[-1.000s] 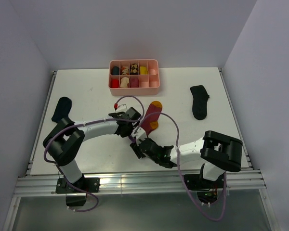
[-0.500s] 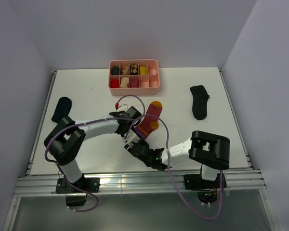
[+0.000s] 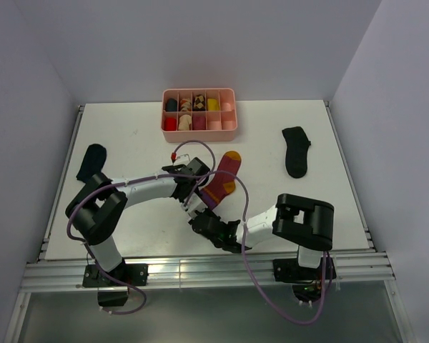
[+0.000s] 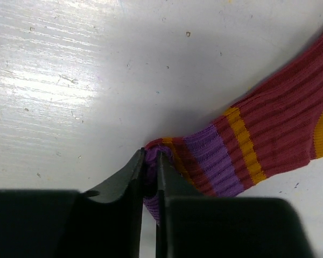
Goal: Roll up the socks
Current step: Roll the sock at the center of the board.
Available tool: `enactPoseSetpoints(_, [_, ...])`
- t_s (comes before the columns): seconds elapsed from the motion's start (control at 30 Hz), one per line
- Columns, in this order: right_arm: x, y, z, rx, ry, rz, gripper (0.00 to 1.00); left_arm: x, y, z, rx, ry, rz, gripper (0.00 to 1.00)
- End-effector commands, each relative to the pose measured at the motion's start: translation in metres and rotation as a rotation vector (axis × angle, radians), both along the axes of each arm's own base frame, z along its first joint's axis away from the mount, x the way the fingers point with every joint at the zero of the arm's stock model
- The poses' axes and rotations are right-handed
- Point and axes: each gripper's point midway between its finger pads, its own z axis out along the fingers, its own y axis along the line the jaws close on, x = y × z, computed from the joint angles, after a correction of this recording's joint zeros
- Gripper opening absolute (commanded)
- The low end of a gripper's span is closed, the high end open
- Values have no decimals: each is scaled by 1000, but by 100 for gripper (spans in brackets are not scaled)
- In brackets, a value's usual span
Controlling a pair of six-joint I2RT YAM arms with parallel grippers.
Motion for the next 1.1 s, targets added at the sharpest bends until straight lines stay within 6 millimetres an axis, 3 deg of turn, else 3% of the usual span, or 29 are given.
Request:
enactPoseSetpoints(0.0, [-20, 0, -18, 82, 180, 41, 0, 1, -6, 8, -35, -16, 17, 22])
enactPoseSetpoints(0.1, [-35, 1, -24, 161, 320, 88, 0, 9, -4, 31, -89, -85, 77, 34])
enactPoseSetpoints(0.13, [-33, -8, -30, 177, 362, 79, 0, 11, -3, 36, -111, -99, 106, 38])
enactPoseSetpoints(0.23, [-39, -8, -33, 281, 506, 114, 0, 22, 5, 57, -177, -167, 183, 52])
enactPoseSetpoints(0.47, [-51, -8, -33, 517, 810, 140, 0, 20, 14, 83, -351, -265, 294, 58])
enactPoseSetpoints(0.57, [-54, -8, -31, 612, 937, 127, 0, 12, 14, 82, -442, -276, 299, 59])
enactPoseSetpoints(0.83, [-47, -27, -42, 845, 1181, -12, 0, -15, 18, 53, -453, -238, 295, 56])
enactPoseSetpoints(0.87, [-42, -25, -35, 903, 1199, -19, 0, -18, 21, 47, -443, -233, 298, 56])
enactPoseSetpoints(1.07, [-38, -39, -44, 1040, 1327, -107, 0, -18, 17, 40, -466, -234, 288, 54])
